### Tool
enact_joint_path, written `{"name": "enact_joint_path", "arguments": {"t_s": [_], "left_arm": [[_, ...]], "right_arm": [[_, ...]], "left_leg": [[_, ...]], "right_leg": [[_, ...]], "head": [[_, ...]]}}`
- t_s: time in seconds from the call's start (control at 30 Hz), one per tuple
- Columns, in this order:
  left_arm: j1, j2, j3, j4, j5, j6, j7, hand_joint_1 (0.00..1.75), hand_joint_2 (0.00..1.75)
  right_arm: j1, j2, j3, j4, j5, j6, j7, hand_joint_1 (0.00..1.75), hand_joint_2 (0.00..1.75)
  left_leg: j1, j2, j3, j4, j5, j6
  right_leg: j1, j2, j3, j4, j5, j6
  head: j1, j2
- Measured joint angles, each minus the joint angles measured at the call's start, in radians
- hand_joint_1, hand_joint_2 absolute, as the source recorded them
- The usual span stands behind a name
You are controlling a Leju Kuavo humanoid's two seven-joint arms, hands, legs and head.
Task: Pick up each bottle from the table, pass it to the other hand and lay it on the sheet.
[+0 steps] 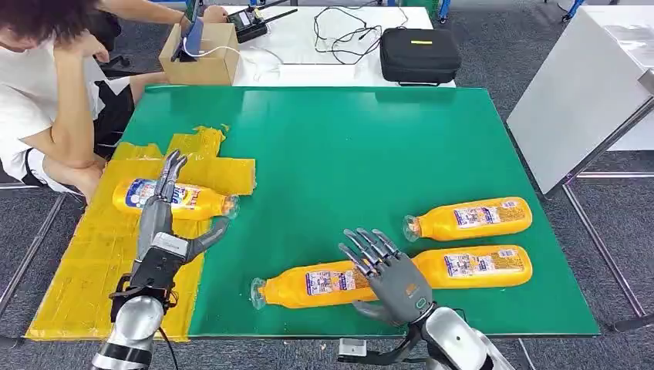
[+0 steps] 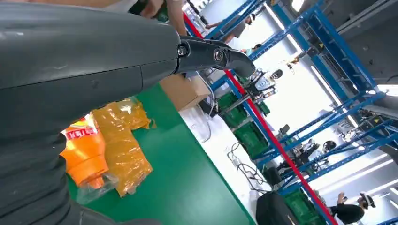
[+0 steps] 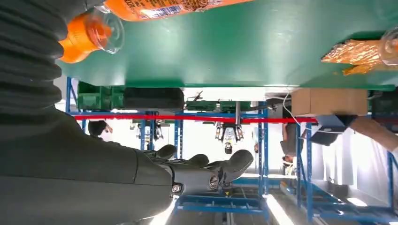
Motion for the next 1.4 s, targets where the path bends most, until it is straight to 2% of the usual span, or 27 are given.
{"name": "enact_joint_path", "arguments": {"t_s": [0.23, 0.4, 0.73, 1.1, 1.4], "left_arm": [[0.012, -0.005, -0.004, -0.019, 0.004, -0.002, 0.000, 0.00, 1.75], [0.031, -0.015, -0.009, -0.058, 0.072, -0.002, -0.021, 0.00, 1.75], [0.047, -0.024, -0.037, -0.109, 0.121, -0.002, -0.082, 0.00, 1.75], [0.046, -0.024, -0.064, -0.113, 0.139, -0.012, -0.081, 0.00, 1.75], [0.045, -0.026, -0.069, -0.113, 0.145, -0.007, -0.075, 0.00, 1.75]], "right_arm": [[0.009, 0.033, -0.029, 0.008, 0.007, -0.017, 0.035, 0.00, 1.75], [0.003, 0.072, -0.035, 0.036, 0.027, 0.022, 0.056, 0.00, 1.75], [-0.061, 0.122, 0.002, 0.179, -0.012, 0.109, 0.059, 0.00, 1.75], [-0.128, 0.160, 0.026, 0.328, -0.026, 0.135, 0.076, 0.00, 1.75], [-0.195, 0.188, 0.045, 0.455, 0.027, 0.169, 0.164, 0.00, 1.75]], "left_leg": [[0.000, 0.001, 0.000, 0.000, 0.000, 0.000], [0.000, 0.000, 0.000, 0.000, 0.000, 0.000], [0.000, 0.000, 0.000, 0.000, 0.000, 0.000], [0.000, 0.000, 0.000, 0.000, 0.000, 0.000], [0.000, 0.001, 0.001, 0.000, 0.000, 0.000]], "right_leg": [[0.000, 0.000, 0.000, 0.000, 0.000, 0.000], [0.000, 0.000, 0.000, 0.000, 0.000, 0.000], [0.000, 0.000, 0.000, 0.000, 0.000, 0.000], [0.000, 0.000, 0.000, 0.000, 0.000, 0.000], [0.000, 0.000, 0.000, 0.000, 0.000, 0.000]], "head": [[0.000, 0.000], [0.000, 0.000], [0.000, 0.000], [0.000, 0.000], [0.000, 0.000]]}}
